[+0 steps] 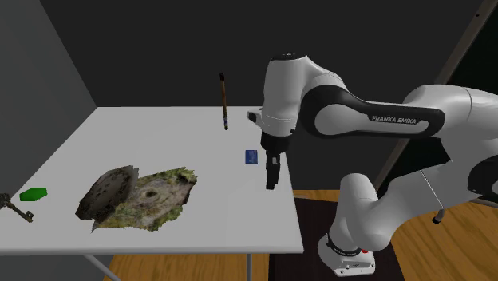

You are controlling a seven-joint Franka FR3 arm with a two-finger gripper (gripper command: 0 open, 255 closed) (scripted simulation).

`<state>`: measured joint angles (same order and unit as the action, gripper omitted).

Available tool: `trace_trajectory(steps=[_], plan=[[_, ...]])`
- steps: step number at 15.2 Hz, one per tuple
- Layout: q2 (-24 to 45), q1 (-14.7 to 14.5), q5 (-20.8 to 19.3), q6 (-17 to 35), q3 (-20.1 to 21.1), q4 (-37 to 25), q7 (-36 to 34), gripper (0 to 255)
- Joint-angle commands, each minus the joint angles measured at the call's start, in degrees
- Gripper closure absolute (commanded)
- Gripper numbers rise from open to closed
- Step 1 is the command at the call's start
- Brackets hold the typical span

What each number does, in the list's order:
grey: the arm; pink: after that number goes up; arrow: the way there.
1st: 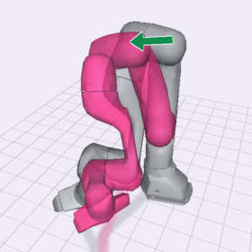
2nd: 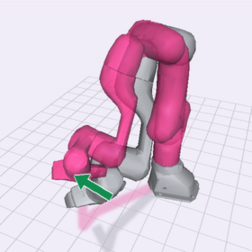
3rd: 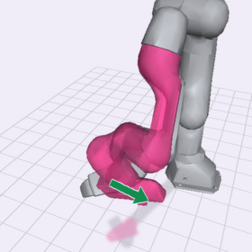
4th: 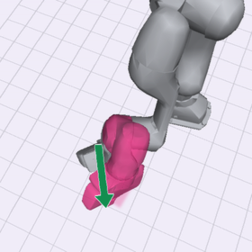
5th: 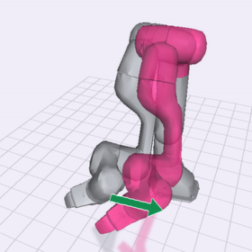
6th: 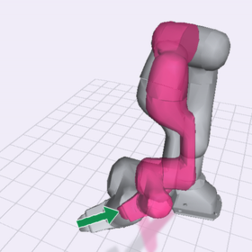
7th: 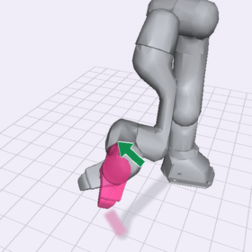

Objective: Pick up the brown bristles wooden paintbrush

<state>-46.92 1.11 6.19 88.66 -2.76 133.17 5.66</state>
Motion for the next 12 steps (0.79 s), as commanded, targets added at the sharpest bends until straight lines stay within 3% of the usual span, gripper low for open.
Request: trace_trajectory(steps=[1,12], plan=[[0.0,0.0,0.0,0.0,0.0,0.0,0.0,0],[11.8,2.96,-4.83,9.3,-9.57,-9.62,9.2,0]])
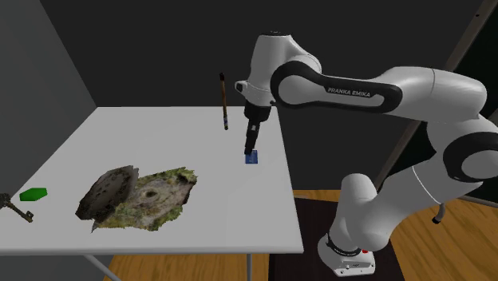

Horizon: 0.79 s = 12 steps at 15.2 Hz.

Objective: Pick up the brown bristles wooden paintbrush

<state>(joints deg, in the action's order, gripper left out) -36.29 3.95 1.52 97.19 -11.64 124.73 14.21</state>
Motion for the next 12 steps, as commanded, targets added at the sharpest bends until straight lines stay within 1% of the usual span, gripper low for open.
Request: trace_trajectory(steps=[1,7,12], plan=[[2.37,0.25,-0.29,1.49,-1.57,-2.34,1.46,0],[10.02,0.69,0.25,5.1,-7.02,-10.34,6.55,0],[17.1,0.77,2.66,7.01,-11.86,-18.45,11.19,0]])
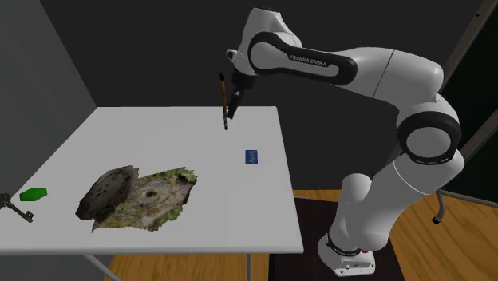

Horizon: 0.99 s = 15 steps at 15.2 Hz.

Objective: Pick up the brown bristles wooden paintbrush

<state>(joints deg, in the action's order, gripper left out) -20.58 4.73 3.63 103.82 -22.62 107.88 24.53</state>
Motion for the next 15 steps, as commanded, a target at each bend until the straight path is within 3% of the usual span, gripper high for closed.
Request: trace_trajectory(steps=[1,6,10,15], plan=[[2.91,0.01,1.3,0.61,-1.9,-3.41,1.86,0],[11.33,0.55,6.62,0.78,-7.16,-13.51,7.17,0],[19.4,2.3,13.23,-0.68,-11.38,-23.29,11.76,0],[31.72,8.74,24.68,-5.39,-15.14,-39.03,16.73,0]])
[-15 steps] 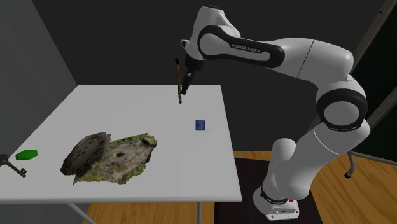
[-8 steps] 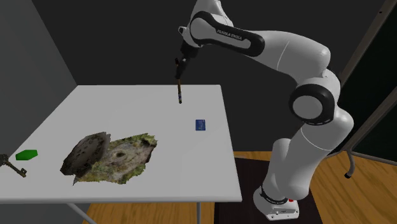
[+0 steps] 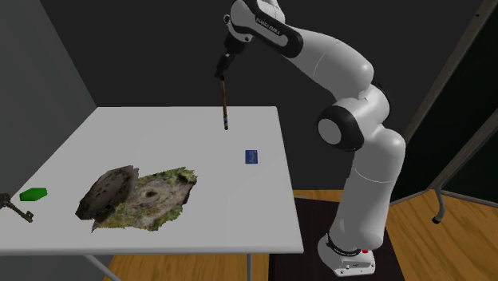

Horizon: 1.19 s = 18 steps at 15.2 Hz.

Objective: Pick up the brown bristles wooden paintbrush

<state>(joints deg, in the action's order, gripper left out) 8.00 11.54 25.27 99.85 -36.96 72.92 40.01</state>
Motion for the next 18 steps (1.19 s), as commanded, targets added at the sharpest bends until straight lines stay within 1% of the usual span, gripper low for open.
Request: trace_trajectory(steps=[1,2,9,11,12,18], plan=[[5.94,4.05,5.66,-2.8,-1.14,-7.97,1.87,0],[8.51,6.3,7.99,-4.15,-1.17,-11.74,2.22,0],[4.16,2.78,4.93,3.4,-0.81,-0.55,3.75,0],[3.89,2.57,4.76,3.96,-0.78,0.24,3.87,0],[3.8,2.54,4.71,4.03,-0.79,0.38,3.9,255],[3.85,2.58,4.75,3.98,-0.79,0.3,3.91,255]])
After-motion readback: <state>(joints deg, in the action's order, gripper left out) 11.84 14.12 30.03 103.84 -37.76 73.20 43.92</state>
